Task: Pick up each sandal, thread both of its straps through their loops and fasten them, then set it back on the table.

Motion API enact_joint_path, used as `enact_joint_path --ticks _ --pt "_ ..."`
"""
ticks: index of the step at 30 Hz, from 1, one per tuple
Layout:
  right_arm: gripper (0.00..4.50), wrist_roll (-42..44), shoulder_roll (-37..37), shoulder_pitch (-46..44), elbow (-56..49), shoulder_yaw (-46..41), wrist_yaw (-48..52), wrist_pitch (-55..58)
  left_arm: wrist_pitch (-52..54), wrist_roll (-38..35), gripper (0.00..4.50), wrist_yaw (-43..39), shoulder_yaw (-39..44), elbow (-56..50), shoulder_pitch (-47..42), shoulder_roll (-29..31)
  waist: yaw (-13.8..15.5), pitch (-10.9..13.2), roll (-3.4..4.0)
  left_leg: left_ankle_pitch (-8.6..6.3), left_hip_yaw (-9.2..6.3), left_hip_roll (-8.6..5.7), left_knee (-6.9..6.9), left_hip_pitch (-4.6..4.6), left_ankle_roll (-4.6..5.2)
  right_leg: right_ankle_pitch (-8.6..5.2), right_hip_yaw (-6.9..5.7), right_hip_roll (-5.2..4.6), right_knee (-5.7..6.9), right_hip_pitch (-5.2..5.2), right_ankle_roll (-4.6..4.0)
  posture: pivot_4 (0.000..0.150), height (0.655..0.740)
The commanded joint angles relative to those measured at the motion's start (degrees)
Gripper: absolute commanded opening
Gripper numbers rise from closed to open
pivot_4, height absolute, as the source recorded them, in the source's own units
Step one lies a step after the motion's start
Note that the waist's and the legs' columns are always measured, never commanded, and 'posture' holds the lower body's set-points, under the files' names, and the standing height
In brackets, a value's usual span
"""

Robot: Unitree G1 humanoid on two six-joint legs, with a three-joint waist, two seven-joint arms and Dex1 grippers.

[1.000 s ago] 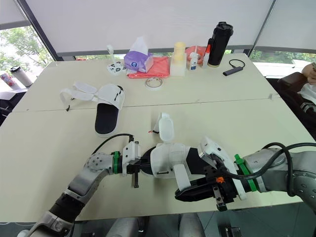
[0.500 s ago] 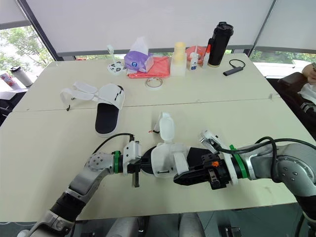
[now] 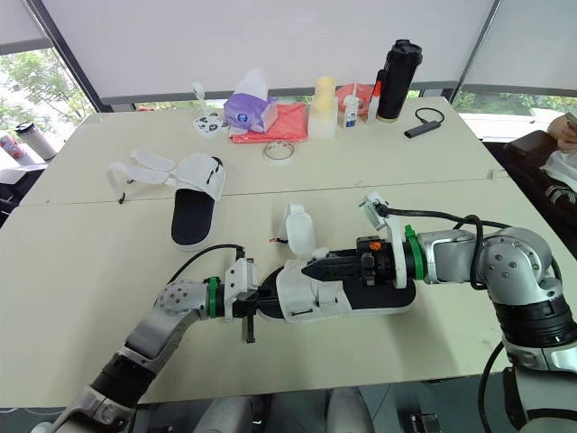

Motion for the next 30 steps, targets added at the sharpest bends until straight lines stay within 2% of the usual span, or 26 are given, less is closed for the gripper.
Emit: enact_joint_path --ticks 1,2,9,17,30 --pt "4.02 2.2 1.51 -1.2 0.72 -2.94 -2.3 0.72 0.54 0.7 0.0 -0.01 -0.04 -0.28 0.75 0.68 0.0 0.0 0.0 0.0 0.0 0.0 0.0 0.0 0.0 0.0 0.0 0.0 0.0 0.0 0.0 0.15 0.74" --pt "4.47 2.04 2.12 -1.3 1.15 -3.26 -3.29 0.73 0.54 0.73 0.0 0.04 -0.04 -0.2 0.65 0.62 0.0 0.0 0.0 0.0 0.0 0.0 0.0 0.0 0.0 0.0 0.0 0.0 0.0 0.0 0.0 0.15 0.74" --pt "4.47 0.37 7.06 -3.78 6.04 -6.17 -11.11 -0.25 0.39 0.85 0.0 0.26 -0.16 0.02 0.47 0.38 -0.04 0.0 0.0 0.0 0.01 0.0 0.01 0.02 0.0 0.01 0.01 0.01 0.05 0.0 0.01 0.15 0.74" --pt "4.47 -1.04 7.39 -5.15 6.58 -7.06 -11.46 0.54 0.16 0.94 0.0 0.49 -0.35 0.47 0.08 0.02 -0.06 -0.01 0.01 0.01 0.05 -0.01 0.02 0.03 0.01 0.02 0.0 0.02 0.09 0.0 0.04 0.15 0.74" --pt "4.47 -16.83 8.62 -3.44 10.22 0.75 -7.84 -1.08 -0.05 1.05 0.0 0.68 -0.36 0.43 0.08 -0.09 -0.05 -0.01 0.02 0.01 0.19 -0.01 0.04 0.06 0.01 0.03 0.01 0.03 0.13 0.02 0.05 0.15 0.74"
